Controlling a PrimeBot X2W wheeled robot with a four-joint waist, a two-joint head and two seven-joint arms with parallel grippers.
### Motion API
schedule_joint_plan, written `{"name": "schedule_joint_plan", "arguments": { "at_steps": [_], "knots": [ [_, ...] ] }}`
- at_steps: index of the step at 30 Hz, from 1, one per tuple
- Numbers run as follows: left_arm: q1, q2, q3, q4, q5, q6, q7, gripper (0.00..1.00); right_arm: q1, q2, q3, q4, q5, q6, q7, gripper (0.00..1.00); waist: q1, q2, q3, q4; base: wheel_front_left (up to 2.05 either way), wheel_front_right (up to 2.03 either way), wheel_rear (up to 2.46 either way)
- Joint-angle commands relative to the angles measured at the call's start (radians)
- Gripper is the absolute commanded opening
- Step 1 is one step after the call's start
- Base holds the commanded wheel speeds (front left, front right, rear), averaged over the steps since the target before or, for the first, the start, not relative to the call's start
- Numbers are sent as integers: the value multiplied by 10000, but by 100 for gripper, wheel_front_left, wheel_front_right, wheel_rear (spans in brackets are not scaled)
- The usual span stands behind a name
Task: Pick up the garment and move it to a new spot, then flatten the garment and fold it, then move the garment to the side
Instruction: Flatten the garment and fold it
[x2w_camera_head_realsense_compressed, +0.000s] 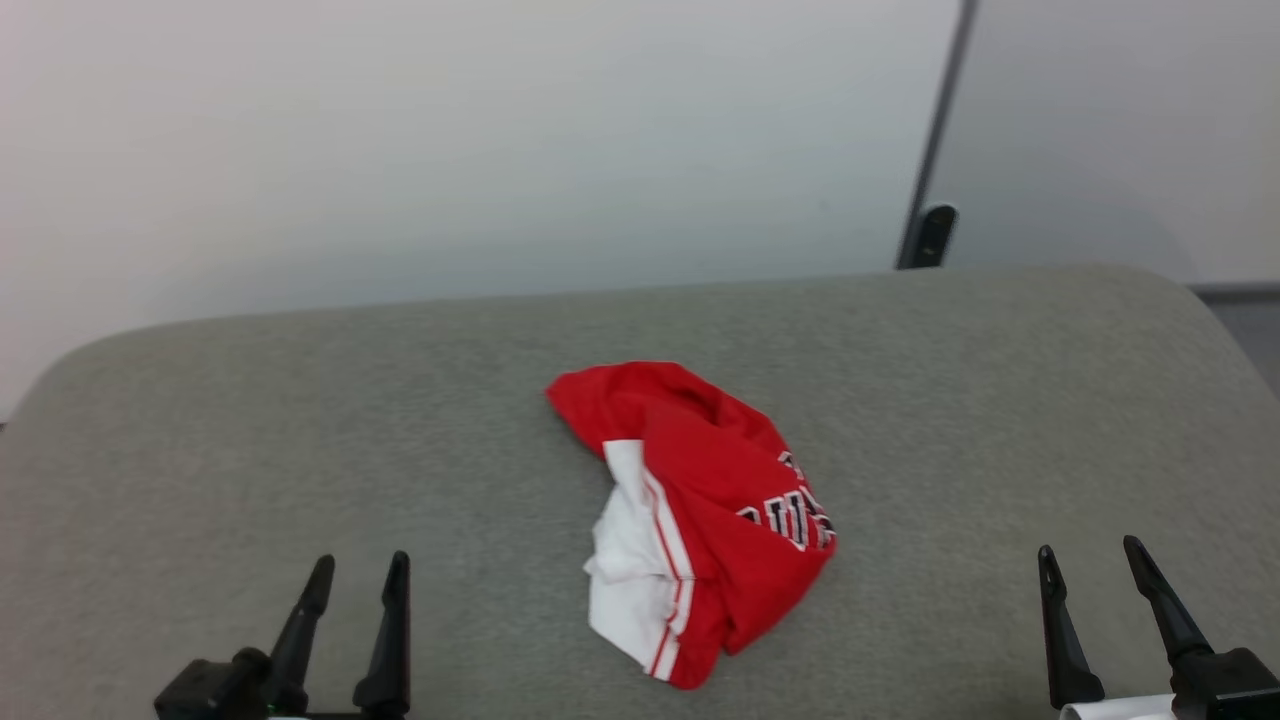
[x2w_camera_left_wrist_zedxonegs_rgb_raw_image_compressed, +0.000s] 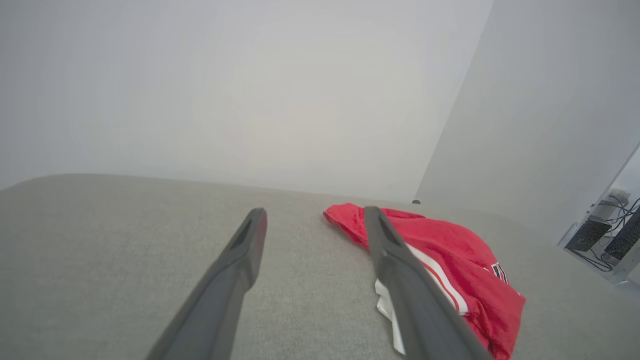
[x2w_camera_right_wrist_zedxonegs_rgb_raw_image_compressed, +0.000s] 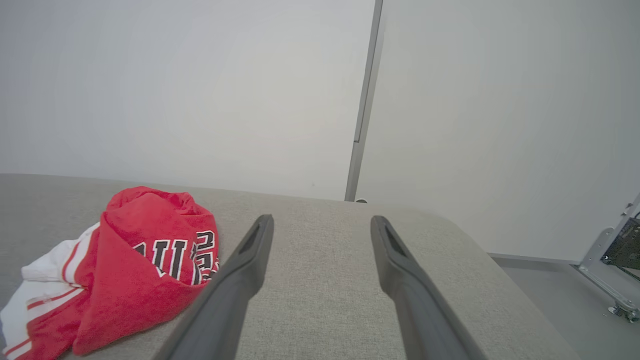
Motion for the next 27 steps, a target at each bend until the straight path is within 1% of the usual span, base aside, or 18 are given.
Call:
{"name": "schedule_joint_plan", "arguments": {
  "at_steps": [1,5,6,9,11,16,19,20,21,22,23,24,25,27],
  "knots": [
    [-153,-49,-45,60,68,-27,-3,100,-17,20,-19,-53,40,-10,-9,100,0,0,373,-766,0,0,0],
    [-198,8,-132,197,113,-36,-3,100,-57,18,40,-68,108,-10,-9,100,0,0,494,-1020,0,0,0],
    [-257,95,-231,370,60,-38,0,100,-97,15,71,-56,162,-10,-9,100,0,0,550,-1123,0,0,0],
    [-539,306,-423,629,-94,-41,613,100,-155,17,118,35,209,-12,-9,100,0,0,616,-1189,0,0,0],
    [-753,426,-586,724,-326,-43,1557,100,-189,17,178,118,250,-10,-9,100,0,0,642,-1177,0,0,0],
    [-1641,982,-834,567,-1054,0,4627,100,-291,15,304,282,286,-10,-9,100,0,0,715,-1066,0,0,0],
    [-2272,1155,-916,499,-1653,104,6549,100,-441,15,378,374,303,-10,-9,100,0,0,797,-988,0,0,0],
    [-2500,1161,-902,488,-1877,244,7144,100,-505,15,411,388,307,-10,-9,100,0,0,843,-973,0,0,0],
    [-2500,1161,-902,488,-1877,244,7144,100,-505,15,411,388,307,-10,-9,100,0,0,843,-973,0,0,0],
    [-2738,1157,-905,479,-2058,368,7721,100,-546,14,426,413,325,-10,-9,100,0,0,900,-955,0,0,0],
    [-2992,1214,-1019,393,-2141,352,8207,100,-585,15,471,449,355,-10,-9,100,0,0,955,-954,0,0,0],
    [-3218,1232,-1064,382,-2269,427,8638,100,-656,17,519,474,375,-10,-9,100,0,0,1023,-964,0,0,0],
    [-3411,1313,-1126,377,-2264,490,8997,100,-736,15,582,488,395,-10,-9,100,0,0,1085,-998,0,0,0],
    [-3816,1429,-1355,422,-2182,474,9572,100,-867,17,691,538,462,-12,-9,100,0,0,1195,-1063,0,0,0]
  ]
}}
